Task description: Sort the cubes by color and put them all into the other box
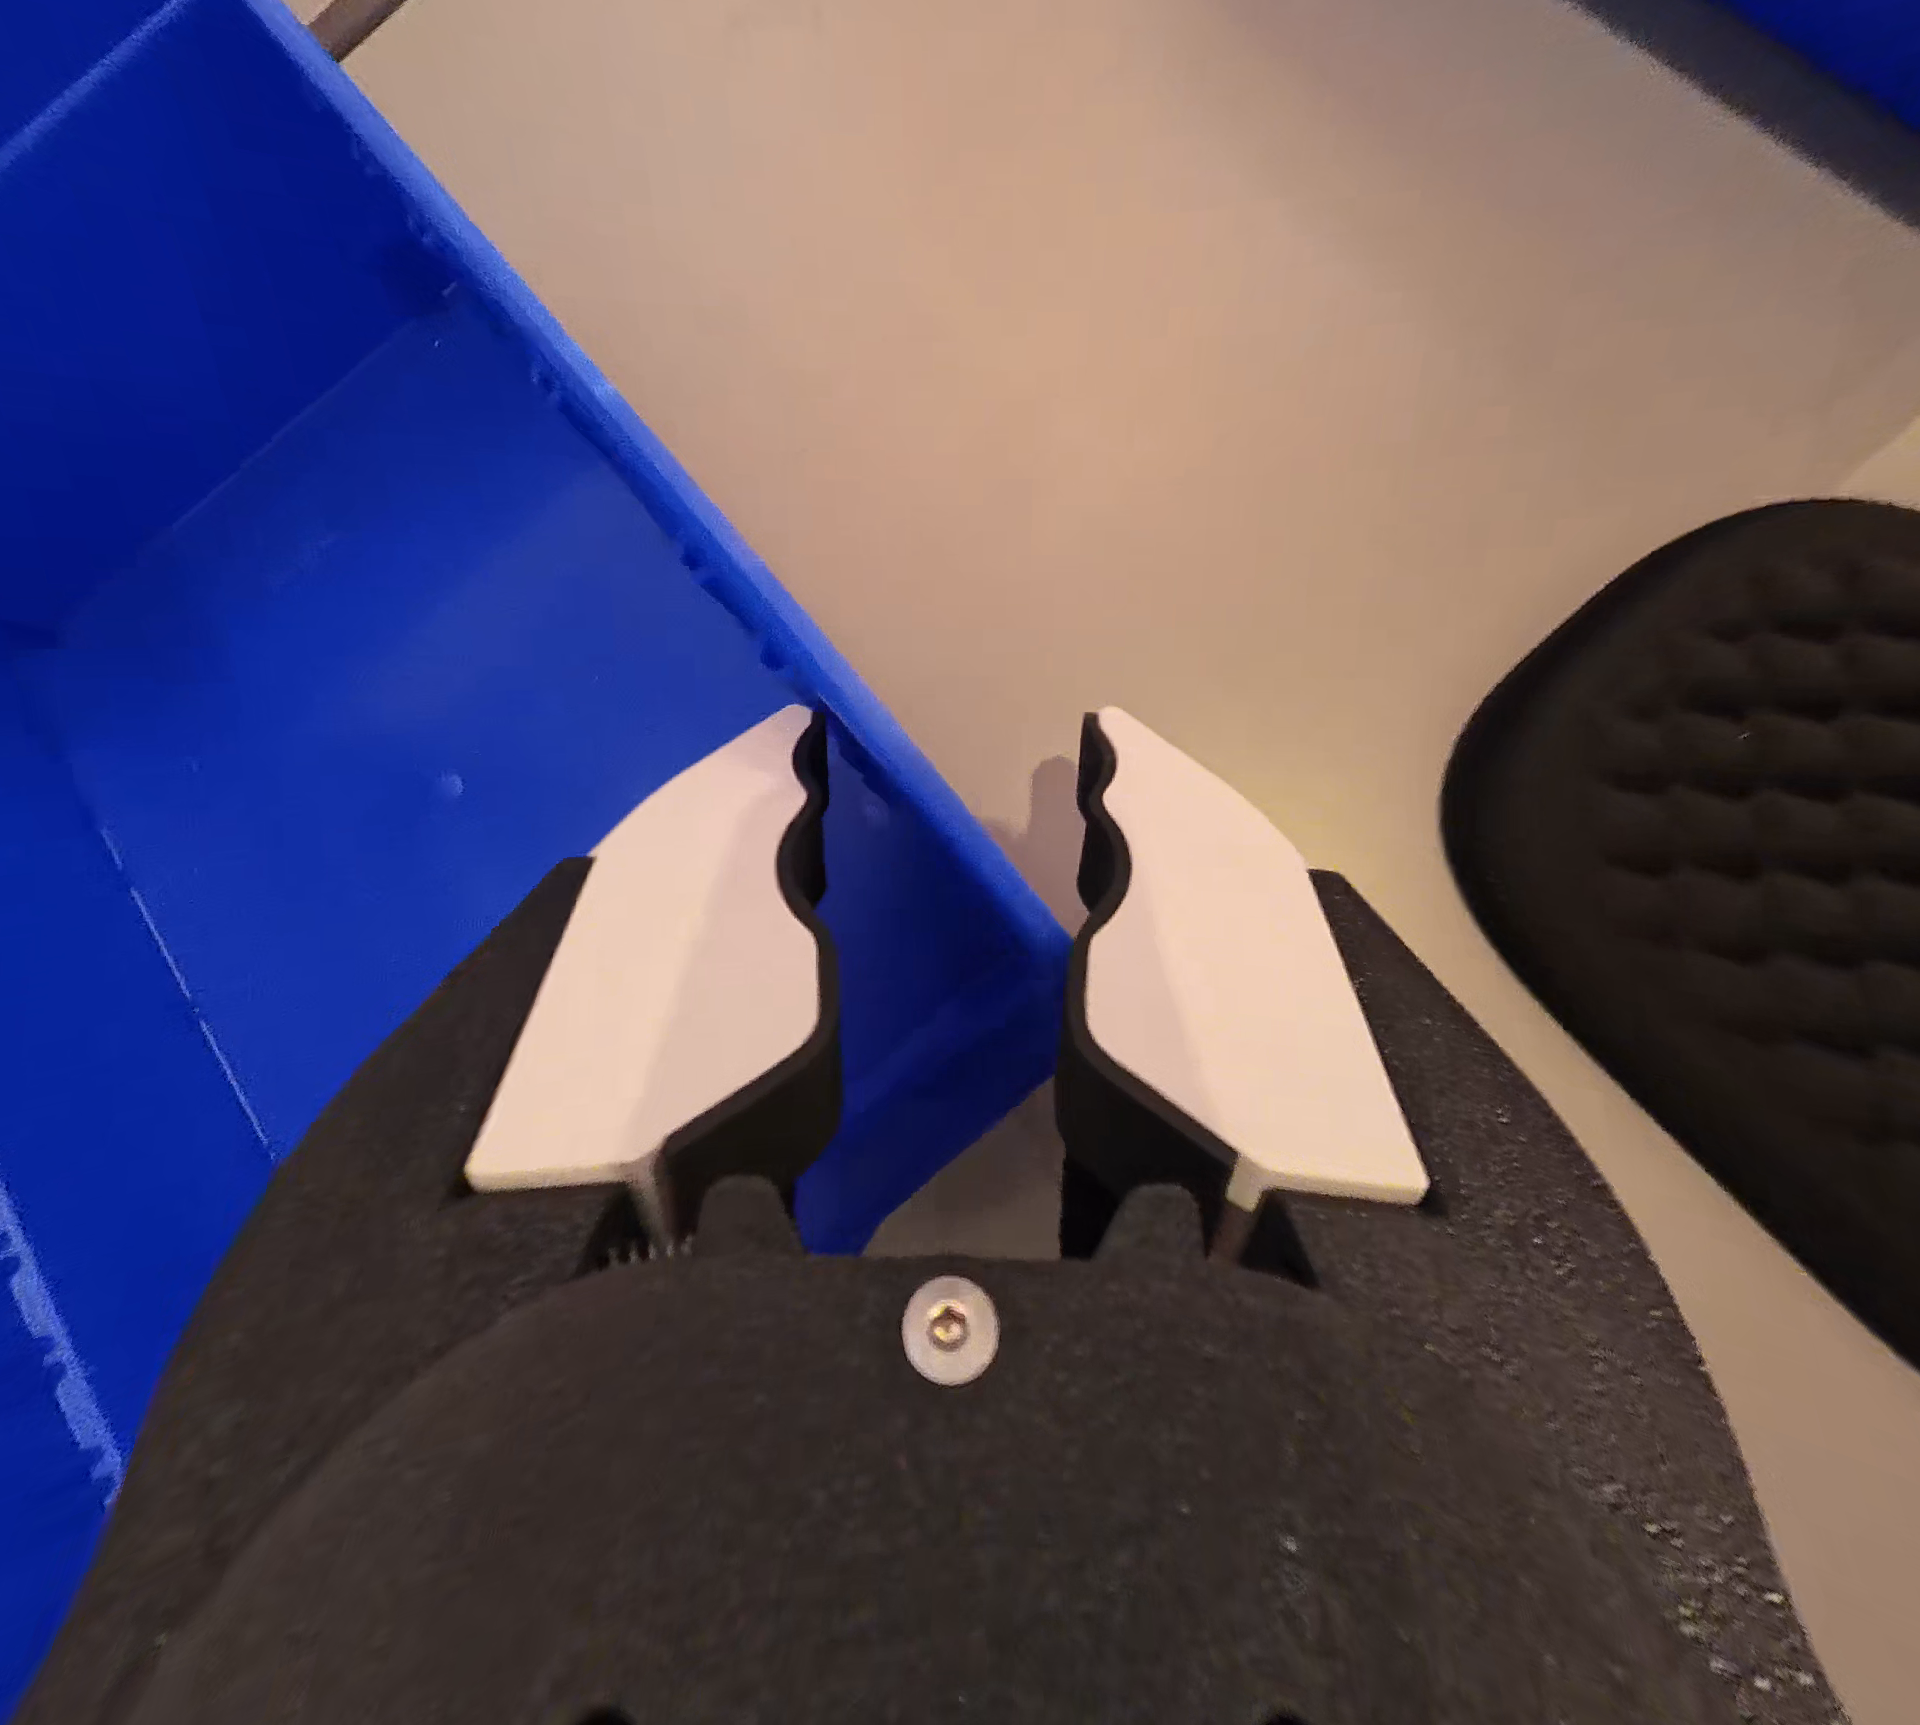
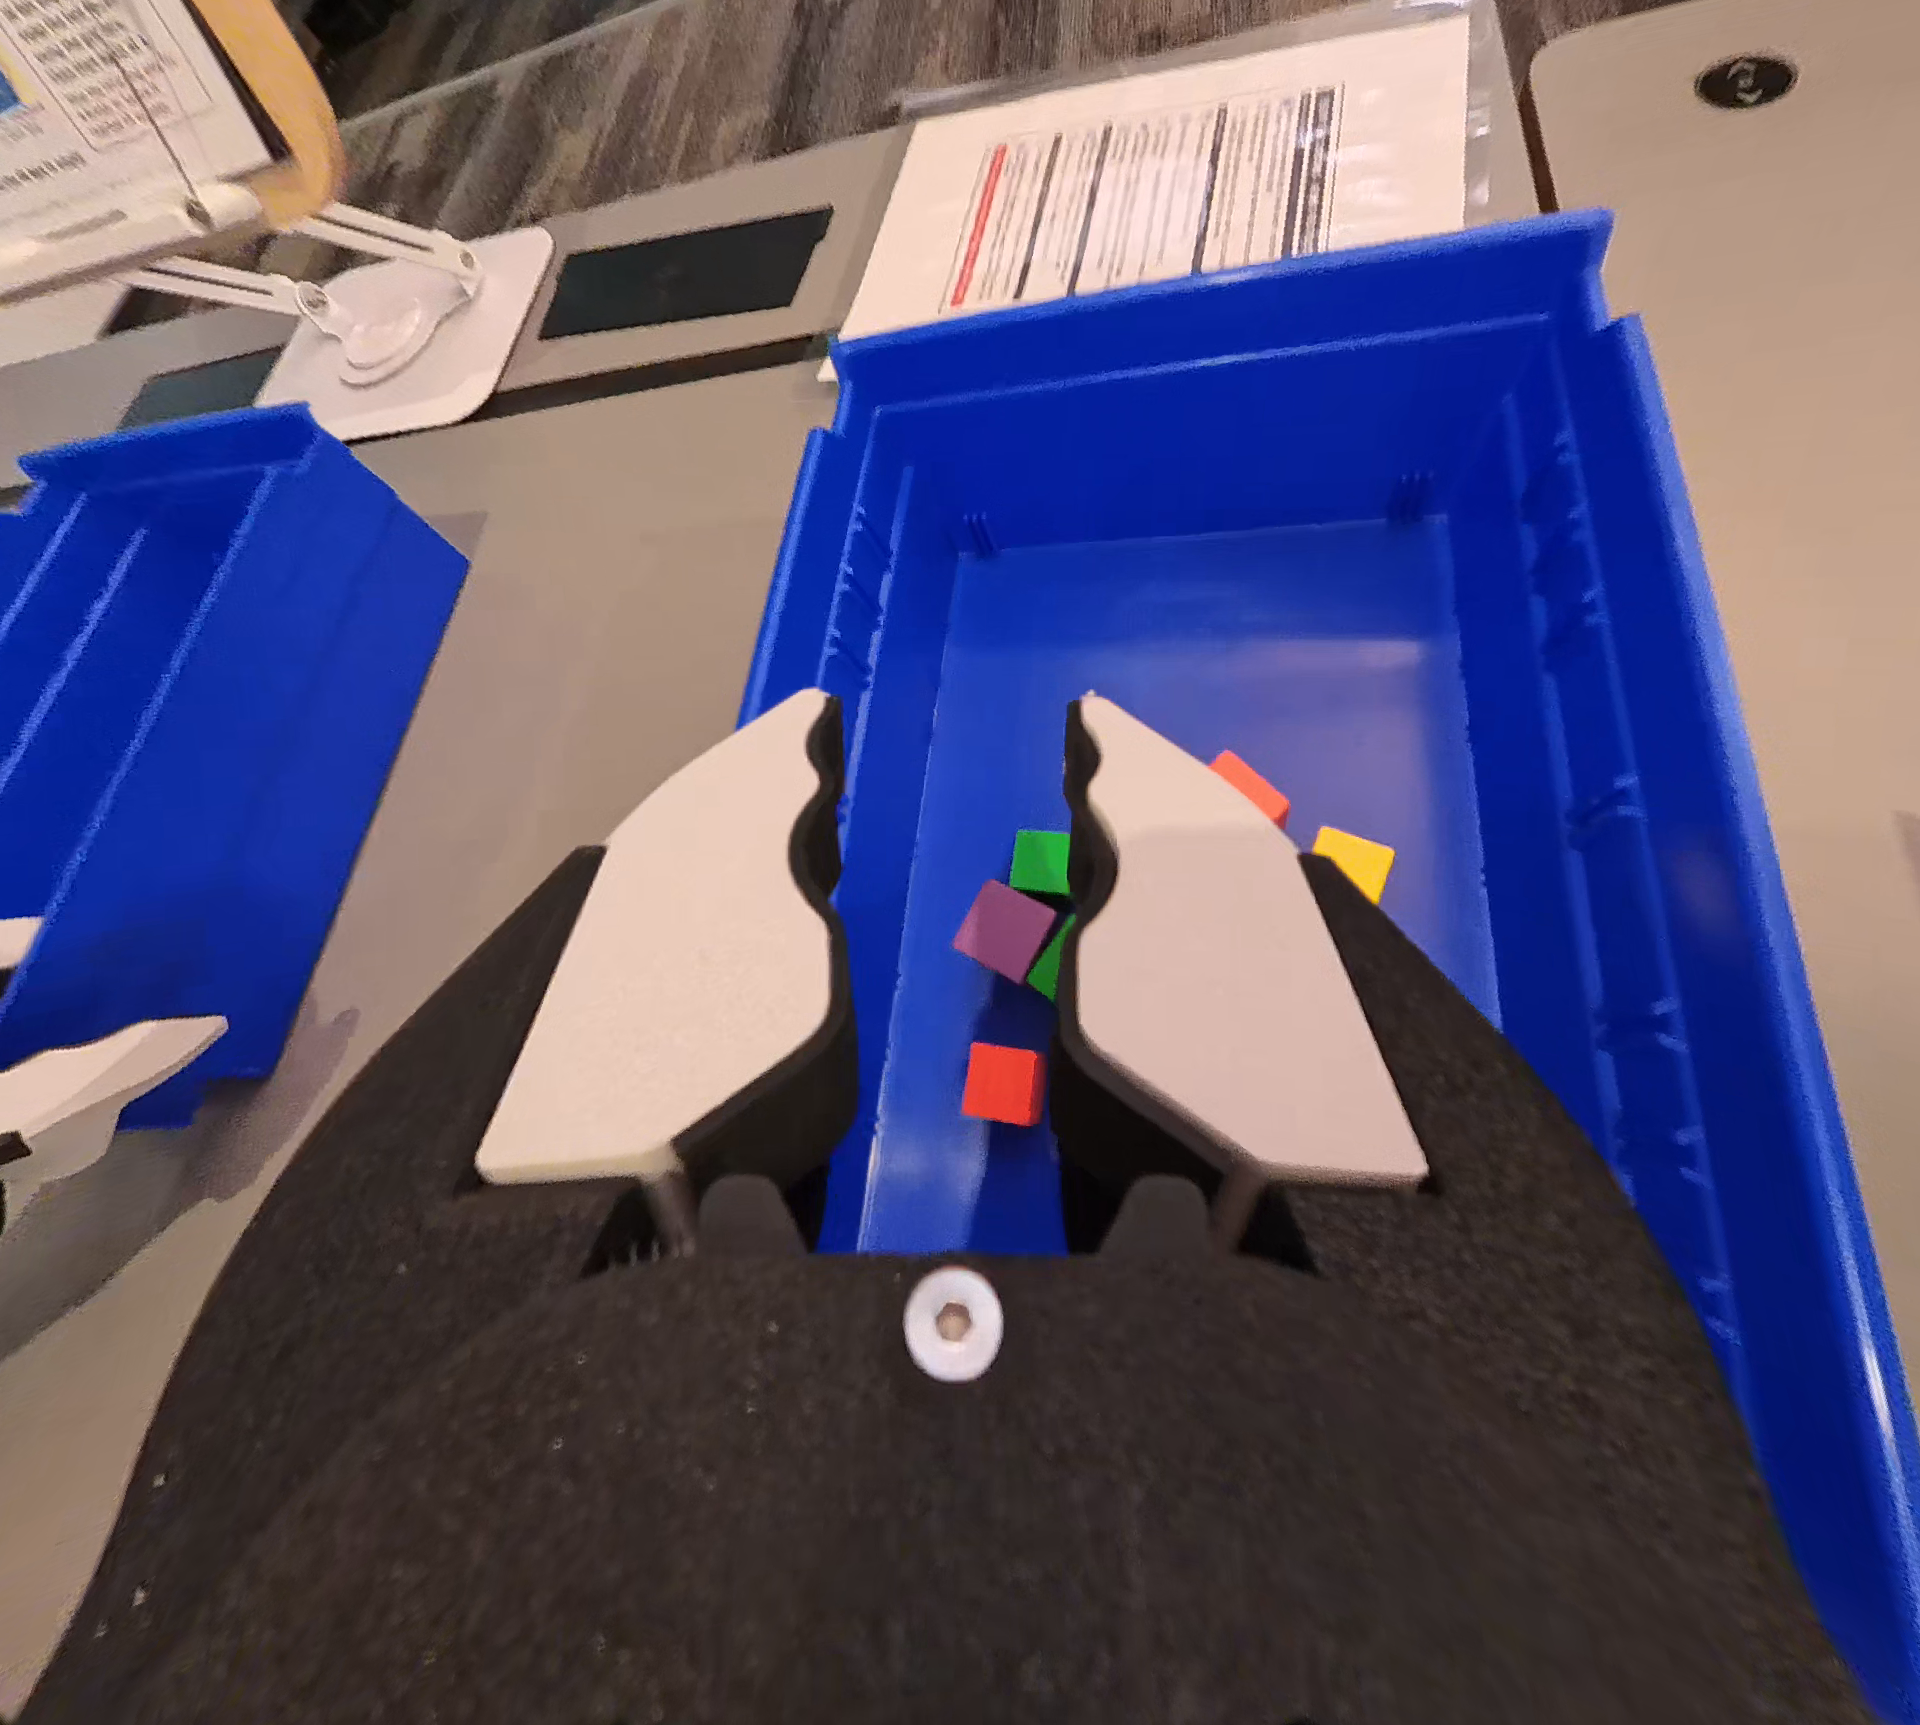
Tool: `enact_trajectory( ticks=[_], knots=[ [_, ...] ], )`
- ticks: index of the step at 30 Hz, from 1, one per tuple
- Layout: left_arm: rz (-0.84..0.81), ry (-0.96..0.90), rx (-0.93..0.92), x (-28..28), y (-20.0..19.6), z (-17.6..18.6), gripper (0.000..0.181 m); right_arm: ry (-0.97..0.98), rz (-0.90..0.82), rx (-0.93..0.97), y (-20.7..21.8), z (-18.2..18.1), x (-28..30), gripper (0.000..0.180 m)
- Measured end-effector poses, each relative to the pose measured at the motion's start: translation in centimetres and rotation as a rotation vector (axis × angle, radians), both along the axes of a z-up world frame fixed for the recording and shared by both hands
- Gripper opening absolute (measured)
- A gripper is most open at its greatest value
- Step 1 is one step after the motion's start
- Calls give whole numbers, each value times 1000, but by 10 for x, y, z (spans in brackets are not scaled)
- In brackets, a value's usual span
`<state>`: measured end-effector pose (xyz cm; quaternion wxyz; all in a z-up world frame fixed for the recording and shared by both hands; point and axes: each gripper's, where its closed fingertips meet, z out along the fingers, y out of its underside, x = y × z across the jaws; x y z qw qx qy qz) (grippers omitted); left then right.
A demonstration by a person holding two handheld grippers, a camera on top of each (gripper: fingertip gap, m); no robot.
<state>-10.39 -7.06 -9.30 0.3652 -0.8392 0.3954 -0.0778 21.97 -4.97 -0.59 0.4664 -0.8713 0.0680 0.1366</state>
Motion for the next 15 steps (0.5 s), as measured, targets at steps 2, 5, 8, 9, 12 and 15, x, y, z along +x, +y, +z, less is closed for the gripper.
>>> enact_trajectory(
  ticks=[2,5,8,9,12,15],
  knots=[
    [3,-80,-1,3,0,9,46,4,-3,20,1,5,-1,40],
    [12,-227,-27,-8,-2,33,50,-40,-24,32,0,11,3,42],
    [47,-307,41,-49,4,67,51,-88,-61,67,-4,22,9,42],
    [61,-339,69,-66,5,80,51,-126,-82,106,-5,30,15,41],
    [67,-489,119,-121,-1,116,49,-186,-227,265,-14,60,41,41],
    [68,-657,124,-179,-15,139,48,-32,-289,246,-26,60,51,41]
  ],
)
